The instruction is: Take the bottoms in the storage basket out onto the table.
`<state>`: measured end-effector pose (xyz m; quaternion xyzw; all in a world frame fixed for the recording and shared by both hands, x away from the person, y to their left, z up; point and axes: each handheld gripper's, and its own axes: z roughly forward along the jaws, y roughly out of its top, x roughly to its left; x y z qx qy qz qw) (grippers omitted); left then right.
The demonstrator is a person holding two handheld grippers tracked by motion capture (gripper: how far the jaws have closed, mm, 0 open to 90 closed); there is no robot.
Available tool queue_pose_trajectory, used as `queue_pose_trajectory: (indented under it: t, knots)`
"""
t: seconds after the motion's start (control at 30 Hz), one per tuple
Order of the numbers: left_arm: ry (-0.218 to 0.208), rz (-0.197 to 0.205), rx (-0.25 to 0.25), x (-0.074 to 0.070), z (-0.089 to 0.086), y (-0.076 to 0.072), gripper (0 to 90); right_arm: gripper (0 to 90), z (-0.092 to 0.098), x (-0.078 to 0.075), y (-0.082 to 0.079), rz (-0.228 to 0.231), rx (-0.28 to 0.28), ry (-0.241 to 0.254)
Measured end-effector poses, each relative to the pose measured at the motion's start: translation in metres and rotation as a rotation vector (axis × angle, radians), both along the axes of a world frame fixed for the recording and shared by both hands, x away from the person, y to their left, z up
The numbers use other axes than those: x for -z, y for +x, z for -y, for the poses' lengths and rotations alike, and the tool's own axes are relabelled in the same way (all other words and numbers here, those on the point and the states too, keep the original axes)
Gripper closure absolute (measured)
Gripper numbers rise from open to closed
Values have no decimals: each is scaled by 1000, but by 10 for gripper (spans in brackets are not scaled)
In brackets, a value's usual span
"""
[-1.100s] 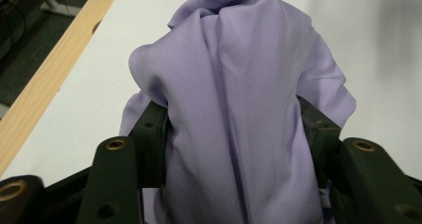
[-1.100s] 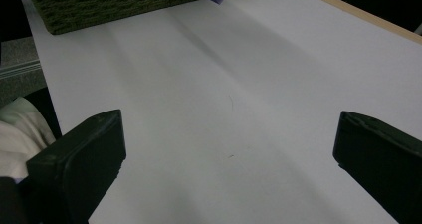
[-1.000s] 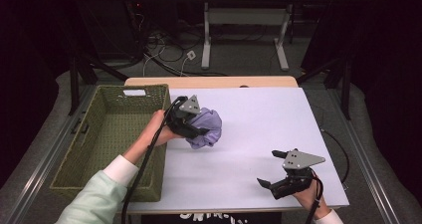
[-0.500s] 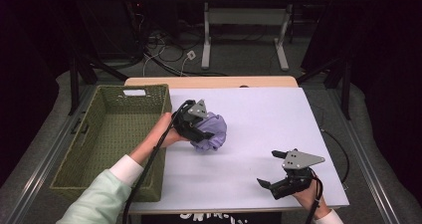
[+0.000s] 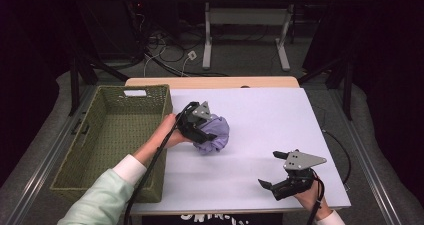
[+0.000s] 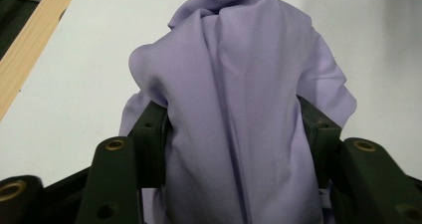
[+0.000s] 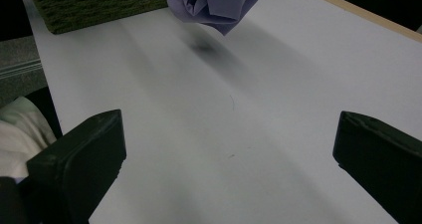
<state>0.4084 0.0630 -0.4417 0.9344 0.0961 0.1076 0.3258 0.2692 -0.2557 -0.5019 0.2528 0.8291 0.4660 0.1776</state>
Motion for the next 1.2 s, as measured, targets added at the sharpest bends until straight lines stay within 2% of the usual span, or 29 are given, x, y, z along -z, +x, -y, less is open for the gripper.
queue_pose_trajectory:
  t: [0.33,0.87,1.0,1.1,1.2]
  knots:
    - [8,2,15,4,4,1,439,0,0,0,0,0,-1,4]
    - [-12,-2,19,11,7,3,439,0,0,0,0,2,-2,3]
    - [-30,-20,18,13,8,5,439,0,0,0,0,2,-1,2]
    - [-22,-22,18,15,9,5,439,0,0,0,0,2,0,3]
    - [-32,-30,14,17,10,5,439,0,0,0,0,1,0,3]
